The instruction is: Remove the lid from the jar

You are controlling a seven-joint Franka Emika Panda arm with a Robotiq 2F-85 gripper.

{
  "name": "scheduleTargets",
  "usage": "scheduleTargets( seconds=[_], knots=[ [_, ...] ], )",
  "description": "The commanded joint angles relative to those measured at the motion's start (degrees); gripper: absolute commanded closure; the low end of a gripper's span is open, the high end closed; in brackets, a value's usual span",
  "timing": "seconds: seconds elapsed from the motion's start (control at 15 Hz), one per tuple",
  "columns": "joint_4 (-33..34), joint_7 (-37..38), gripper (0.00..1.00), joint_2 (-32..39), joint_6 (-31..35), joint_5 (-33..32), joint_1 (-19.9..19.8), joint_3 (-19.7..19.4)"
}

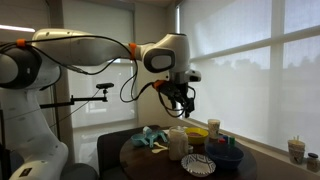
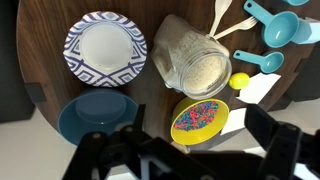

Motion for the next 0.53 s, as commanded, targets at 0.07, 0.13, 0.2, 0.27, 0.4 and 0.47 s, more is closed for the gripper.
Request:
scheduleTargets(
  seconds=[0.07, 0.13, 0.2, 0.27, 0.4, 0.47],
  knots=[
    [2.1, 2.3, 0.0, -3.5, -2.9, -4.7, 1.5, 2.0],
    [2.3, 2.5, 0.0, -4.1, -3.0, -5.2, 1.8, 2.4],
    [2.7, 2.7, 0.0, -4.4, -3.2, -5.6, 2.1, 2.7],
    [2.9, 3.0, 0.0, -5.0, -3.4, -6.0, 2.4, 3.0],
    [3.4, 3.3, 0.0, -5.6, -3.9, -6.3, 3.1, 3.5],
    [3.7, 3.6, 0.0, -5.8, -4.1, -6.6, 3.4, 3.8]
  ],
)
